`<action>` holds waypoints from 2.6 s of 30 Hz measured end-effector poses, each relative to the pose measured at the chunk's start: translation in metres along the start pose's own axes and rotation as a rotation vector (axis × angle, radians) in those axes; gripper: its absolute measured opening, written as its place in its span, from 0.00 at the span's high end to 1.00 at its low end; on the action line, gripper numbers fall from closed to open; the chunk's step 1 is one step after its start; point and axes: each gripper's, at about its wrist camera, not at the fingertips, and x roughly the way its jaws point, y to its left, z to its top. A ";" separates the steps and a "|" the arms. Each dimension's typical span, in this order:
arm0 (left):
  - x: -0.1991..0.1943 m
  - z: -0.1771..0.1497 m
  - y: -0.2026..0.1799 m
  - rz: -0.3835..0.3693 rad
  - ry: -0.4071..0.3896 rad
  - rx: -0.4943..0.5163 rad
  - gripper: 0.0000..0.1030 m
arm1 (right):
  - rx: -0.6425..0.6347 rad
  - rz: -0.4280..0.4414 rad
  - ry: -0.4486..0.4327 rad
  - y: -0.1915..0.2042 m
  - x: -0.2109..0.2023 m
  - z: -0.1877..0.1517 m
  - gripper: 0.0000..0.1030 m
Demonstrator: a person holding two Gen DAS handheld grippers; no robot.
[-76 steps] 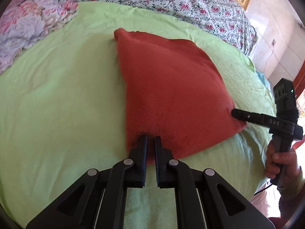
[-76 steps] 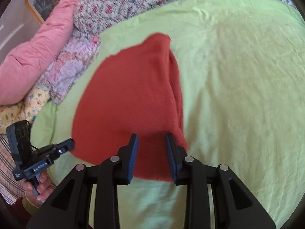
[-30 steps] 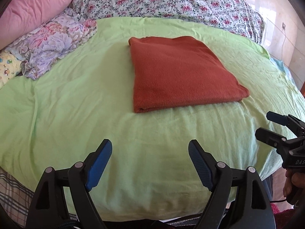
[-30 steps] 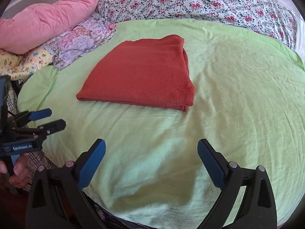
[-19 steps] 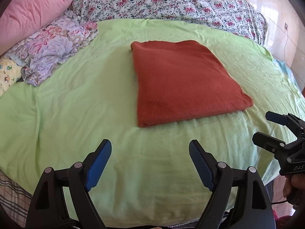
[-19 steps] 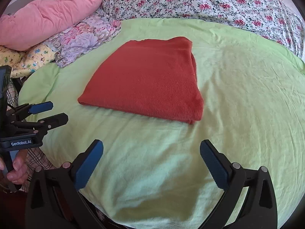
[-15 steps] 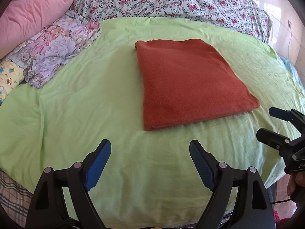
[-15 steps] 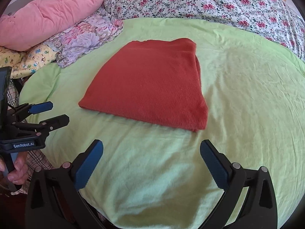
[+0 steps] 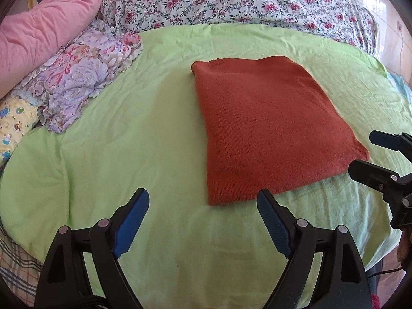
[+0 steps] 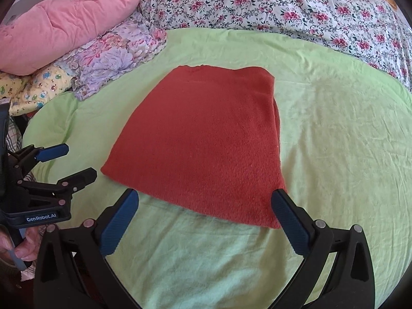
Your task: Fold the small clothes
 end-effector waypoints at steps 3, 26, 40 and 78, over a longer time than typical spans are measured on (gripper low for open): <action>0.002 0.007 0.002 0.011 -0.003 -0.001 0.16 | 0.001 0.004 0.006 -0.002 0.002 0.004 0.01; 0.021 0.030 0.001 0.032 0.018 0.013 0.15 | 0.040 0.040 0.064 -0.023 0.026 0.022 0.01; 0.031 0.040 -0.002 0.027 0.036 0.025 0.15 | 0.066 0.046 0.087 -0.032 0.039 0.035 0.01; 0.033 0.043 -0.009 -0.011 0.041 0.017 0.15 | 0.095 0.058 0.098 -0.040 0.044 0.033 0.01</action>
